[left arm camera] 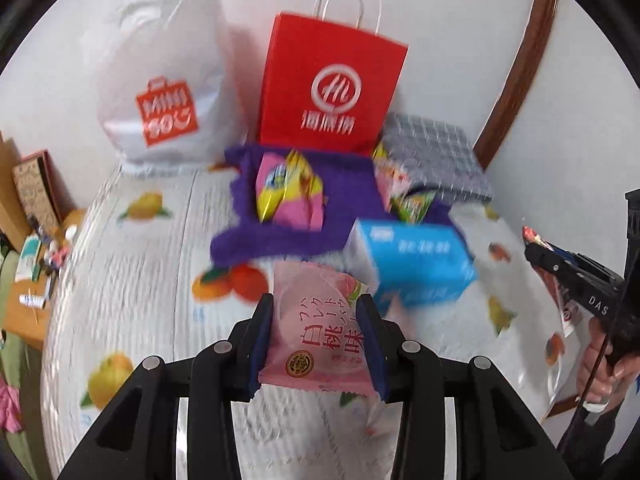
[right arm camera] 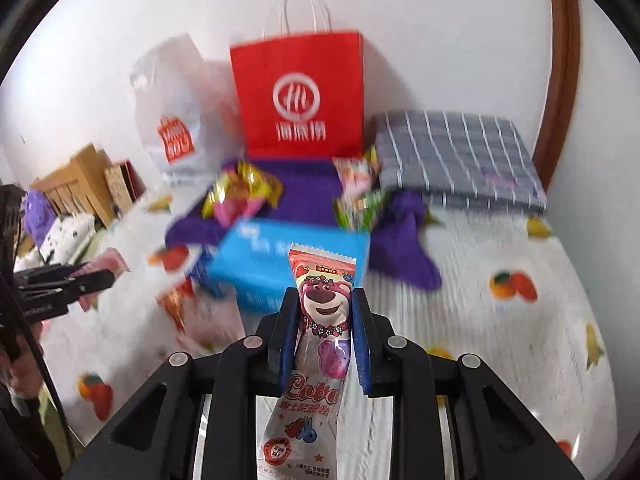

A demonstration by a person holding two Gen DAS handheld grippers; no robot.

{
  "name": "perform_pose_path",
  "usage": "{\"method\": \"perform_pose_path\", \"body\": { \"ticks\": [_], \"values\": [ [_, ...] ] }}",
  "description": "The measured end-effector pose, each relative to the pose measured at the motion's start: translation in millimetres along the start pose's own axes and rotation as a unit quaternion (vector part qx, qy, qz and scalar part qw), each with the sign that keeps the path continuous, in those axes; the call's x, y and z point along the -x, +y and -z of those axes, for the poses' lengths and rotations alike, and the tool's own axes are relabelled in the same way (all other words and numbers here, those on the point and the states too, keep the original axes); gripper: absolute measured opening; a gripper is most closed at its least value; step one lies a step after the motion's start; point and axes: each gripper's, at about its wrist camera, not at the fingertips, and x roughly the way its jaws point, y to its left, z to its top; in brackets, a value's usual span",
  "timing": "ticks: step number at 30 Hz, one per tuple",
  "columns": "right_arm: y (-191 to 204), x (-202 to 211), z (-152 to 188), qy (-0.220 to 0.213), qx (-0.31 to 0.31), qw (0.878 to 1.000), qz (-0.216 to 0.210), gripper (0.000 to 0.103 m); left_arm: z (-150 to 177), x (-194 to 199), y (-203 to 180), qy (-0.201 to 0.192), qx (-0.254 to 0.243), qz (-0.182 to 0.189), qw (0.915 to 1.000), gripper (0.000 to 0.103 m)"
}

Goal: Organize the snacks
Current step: 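Lift both held snacks and carry them toward the purple towel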

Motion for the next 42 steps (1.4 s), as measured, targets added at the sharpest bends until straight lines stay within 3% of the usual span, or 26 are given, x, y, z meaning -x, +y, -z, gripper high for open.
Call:
{"method": "perform_pose_path", "body": {
  "ticks": [3,12,29,37,42],
  "values": [
    [5.6,5.2,-27.6,-0.018,0.008,1.000,-0.004,0.025,-28.1,3.8,-8.6,-0.014,-0.008,-0.022,0.9996,0.039],
    [7.8,-10.7,-94.2,-0.028,0.004,0.999,-0.036,0.025,-96.8,-7.6,-23.8,-0.023,0.001,-0.025,0.9994,0.039],
    [-3.6,-80.2,-162.5,-0.022,-0.011,0.996,-0.083,0.025,-166.0,-61.6,-11.0,-0.034,0.049,0.003,0.9982,0.039],
    [-6.2,-137.5,-158.2,0.042,0.004,0.996,-0.076,0.025,-167.3,-104.2,11.4,-0.003,0.066,-0.003,0.9978,0.039],
    [-9.2,-170.0,-147.0,0.091,0.014,0.994,-0.065,0.025,-166.5,-109.7,23.9,0.004,0.074,-0.022,0.9970,0.039]
  ]
}}
